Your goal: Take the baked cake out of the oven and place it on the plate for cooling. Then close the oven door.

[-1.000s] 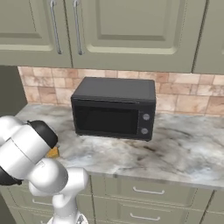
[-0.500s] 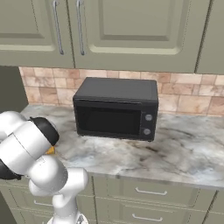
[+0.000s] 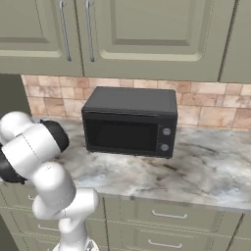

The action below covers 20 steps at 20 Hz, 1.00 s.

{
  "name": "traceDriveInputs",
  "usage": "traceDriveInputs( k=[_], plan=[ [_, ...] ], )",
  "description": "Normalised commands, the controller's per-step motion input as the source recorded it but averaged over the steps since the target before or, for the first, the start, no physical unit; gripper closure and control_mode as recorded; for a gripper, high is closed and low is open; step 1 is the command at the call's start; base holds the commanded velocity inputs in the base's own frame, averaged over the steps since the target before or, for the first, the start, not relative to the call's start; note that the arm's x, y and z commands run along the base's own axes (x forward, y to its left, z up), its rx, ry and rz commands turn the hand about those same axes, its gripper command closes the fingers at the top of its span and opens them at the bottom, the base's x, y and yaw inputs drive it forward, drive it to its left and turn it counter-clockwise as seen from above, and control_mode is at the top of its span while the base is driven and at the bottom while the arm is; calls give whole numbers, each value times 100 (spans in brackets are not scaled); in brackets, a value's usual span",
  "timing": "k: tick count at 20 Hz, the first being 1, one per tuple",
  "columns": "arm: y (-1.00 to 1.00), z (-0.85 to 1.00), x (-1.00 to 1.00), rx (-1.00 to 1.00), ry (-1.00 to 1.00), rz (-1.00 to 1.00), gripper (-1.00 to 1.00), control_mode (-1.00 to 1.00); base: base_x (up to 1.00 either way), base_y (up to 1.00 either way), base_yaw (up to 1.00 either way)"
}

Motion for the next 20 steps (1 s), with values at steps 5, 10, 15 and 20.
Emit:
traceDriveInputs(
  k=[5,10,15,20],
  plan=[
    [70,24,65,26,50,21,100,-100,0,0,0],
    [98,-17,50,5,45,7,100,-100,0,0,0],
    [75,-22,30,-7,19,-7,100,-100,0,0,0],
    [61,-20,7,-8,-1,-13,100,-100,0,0,0]
  ],
)
